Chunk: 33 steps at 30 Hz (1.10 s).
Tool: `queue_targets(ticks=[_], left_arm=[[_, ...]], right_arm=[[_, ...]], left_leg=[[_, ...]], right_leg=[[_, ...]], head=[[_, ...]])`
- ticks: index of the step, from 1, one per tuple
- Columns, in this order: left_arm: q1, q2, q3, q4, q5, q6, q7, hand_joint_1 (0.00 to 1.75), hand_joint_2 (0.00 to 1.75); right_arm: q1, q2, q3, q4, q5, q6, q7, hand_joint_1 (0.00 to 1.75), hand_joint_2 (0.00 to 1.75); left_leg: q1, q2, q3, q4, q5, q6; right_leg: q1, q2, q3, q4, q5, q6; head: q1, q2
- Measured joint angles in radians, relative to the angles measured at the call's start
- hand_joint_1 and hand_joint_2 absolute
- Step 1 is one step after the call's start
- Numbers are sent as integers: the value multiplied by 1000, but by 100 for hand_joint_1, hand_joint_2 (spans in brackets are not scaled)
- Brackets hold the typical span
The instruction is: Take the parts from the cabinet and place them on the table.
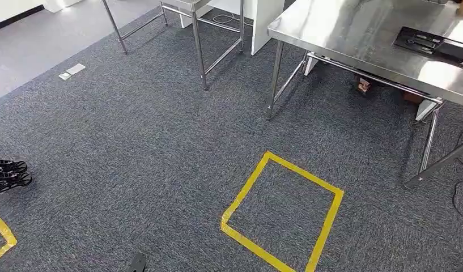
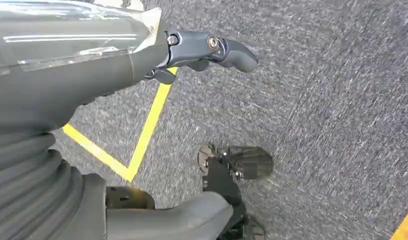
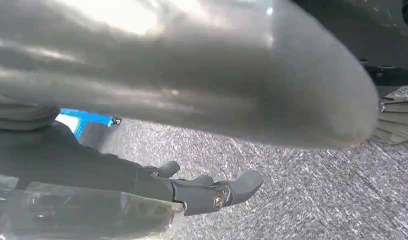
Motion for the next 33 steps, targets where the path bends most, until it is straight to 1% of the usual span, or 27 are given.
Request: queue_targets(ticks=[2,5,7,9,11,15,23,28,30,33], left_arm=[[4,0,3,0,12,-8,-5,0,175],[21,1,8,0,26,-34,-47,0,175],[34,3,10,0,28,-41,-58,0,175],[41,4,15,0,30,-44,-63,0,175],[42,4,20,0,39,-45,-63,0,175],[50,6,39,0,61,-51,-64,0,175],[59,10,55,0,57,-57,-65,0,175],[51,13,48,0,14,-63,-39,0,175],[39,13,40,0,-3,-66,-10,0,175],[13,13,21,0,-20,-65,17,0,175]], right_arm=[[0,0,0,0,13,3,0,0,0],[0,1,0,0,27,3,12,0,0],[0,3,0,0,32,3,16,0,0],[0,5,1,0,34,2,18,0,0],[-1,6,1,0,42,0,18,0,0],[-3,8,11,0,69,-3,18,0,0],[-11,9,21,0,69,2,18,0,0],[-9,6,18,0,41,0,4,0,0],[-7,3,12,0,26,0,-6,0,0],[-7,2,-4,0,13,3,-4,0,0]], left_leg=[[0,0,0,0,0,0],[0,0,0,0,-2,2],[0,0,0,0,-2,2],[0,0,1,0,-2,3],[0,0,3,-1,-4,6],[-1,0,3,-1,-3,8],[-1,0,4,-1,-3,9],[-1,0,4,-1,-3,9],[-1,0,4,-1,-3,9],[-1,0,4,-2,-3,9]], right_leg=[[0,0,2,-3,0,1],[0,0,2,-5,1,2],[0,0,2,-6,1,2],[0,-1,-1,-7,1,2],[0,-1,0,-8,1,2],[0,-1,6,-8,1,2],[0,-1,1,-10,1,2],[0,-1,1,-11,1,2],[0,-2,1,-12,1,2],[0,-2,2,-12,2,2]], head=[[0,0],[0,0],[0,0],[0,0],[0,0],[0,0],[0,0],[0,0],[0,0],[0,0]])
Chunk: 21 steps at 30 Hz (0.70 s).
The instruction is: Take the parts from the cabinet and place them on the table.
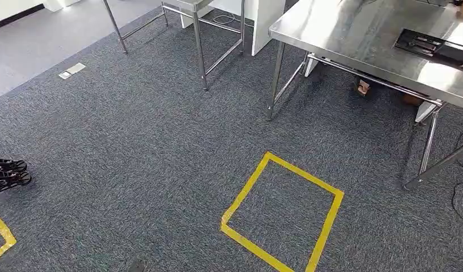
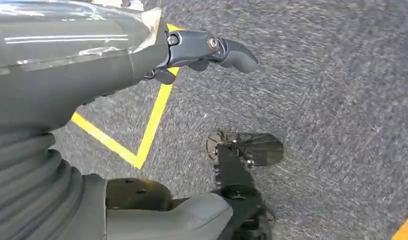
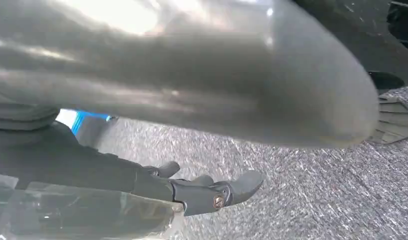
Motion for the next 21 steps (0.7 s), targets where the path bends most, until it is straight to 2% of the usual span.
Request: queue_targets(ticks=[21], left_arm=[[-3,0,-18,0,15,1,-18,0,175]], right_arm=[[2,3,-19,0,17,-6,2,0,0]], left_leg=[[0,0,5,-6,0,0]], right_leg=[[0,0,12,-7,1,0]], head=[[0,0]])
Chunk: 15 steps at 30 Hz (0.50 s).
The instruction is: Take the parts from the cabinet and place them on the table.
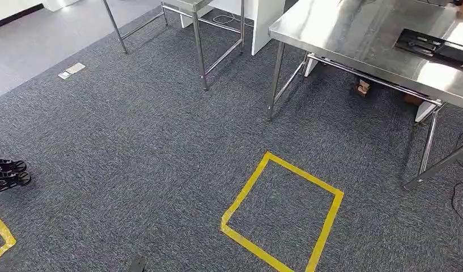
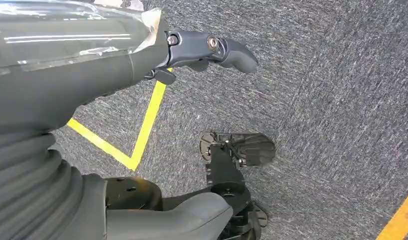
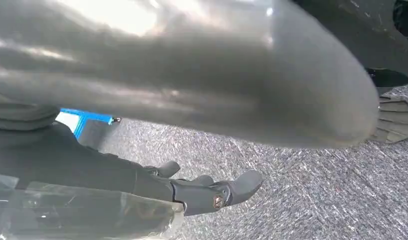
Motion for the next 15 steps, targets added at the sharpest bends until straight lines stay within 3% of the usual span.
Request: queue_targets(ticks=[10,15], left_arm=[[31,-2,0,0,15,-1,-32,0,175],[32,-3,0,0,6,-11,-26,0,175]], right_arm=[[2,-2,-2,0,9,5,11,0,0],[5,-3,-6,0,-4,5,11,0,0]], left_leg=[[0,0,4,-5,0,0],[0,0,21,-23,3,4]], right_leg=[[0,0,-2,-5,0,0],[1,0,15,-25,7,-1]], head=[[0,0],[0,0]])
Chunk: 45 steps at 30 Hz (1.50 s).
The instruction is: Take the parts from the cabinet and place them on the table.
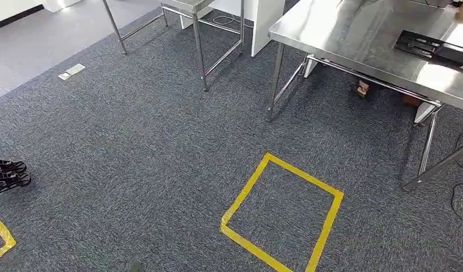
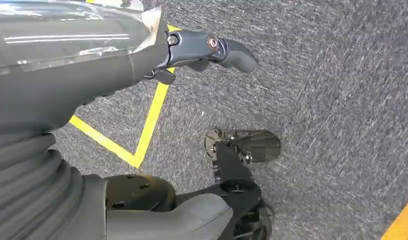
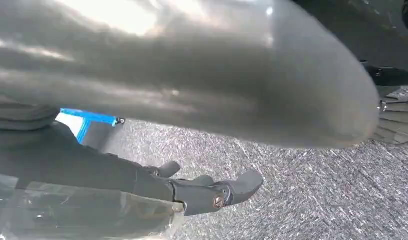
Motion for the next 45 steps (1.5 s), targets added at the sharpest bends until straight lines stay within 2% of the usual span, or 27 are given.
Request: queue_targets(ticks=[7,9,13,26,30,37,40,41,42,43,45], left_arm=[[0,-5,0,0,15,19,6,0,175],[0,-7,0,0,15,17,6,0,175],[-4,-7,0,0,6,-4,10,0,175],[-5,-8,0,0,6,-5,16,0,175],[-5,-9,0,0,8,-4,16,0,175],[-5,-9,0,0,8,-3,16,0,175],[-5,-10,0,0,18,2,14,0,175],[-5,-10,0,0,22,4,14,0,175],[-5,-10,0,0,23,4,14,0,175],[-5,-10,0,0,23,4,14,0,175],[-5,-10,0,0,23,4,14,0,175]], right_arm=[[0,-5,-14,0,-9,-2,-5,0,0],[1,-5,-18,0,-2,-11,-4,0,0],[0,-5,-19,0,11,-19,4,0,0],[0,-5,-19,0,24,-12,3,0,0],[0,-6,-19,0,25,-10,3,0,0],[0,-6,-19,0,26,-10,3,0,0],[1,-6,-19,0,31,-9,-3,0,0],[-1,-5,-23,0,20,-18,0,0,0],[-2,-5,-26,0,17,-19,4,0,0],[-2,-5,-26,0,17,-19,5,0,0],[-2,-5,-28,0,16,-16,10,0,0]], left_leg=[[-1,0,1,-3,0,0],[-1,0,20,-31,9,3],[-1,0,83,-135,53,3],[-4,0,304,-517,211,6],[-6,0,363,-614,249,6],[-6,0,367,-622,252,6],[-7,0,396,-660,265,6],[-7,0,392,-647,263,6],[-6,-1,363,-612,257,4],[-6,0,348,-597,252,5],[-6,0,316,-555,233,6]], right_leg=[[0,0,3,-5,0,0],[0,0,20,-32,9,2],[1,0,81,-136,54,2],[1,0,306,-527,217,5],[1,0,369,-629,259,5],[1,0,374,-637,261,6],[1,0,407,-687,279,5],[1,0,409,-688,279,6],[2,0,388,-647,275,6],[2,0,373,-629,269,8],[2,0,337,-586,248,4]], head=[[0,0],[0,0],[0,0],[0,0],[-1,0],[0,0],[0,0],[1,0],[0,0],[0,0],[0,0]])
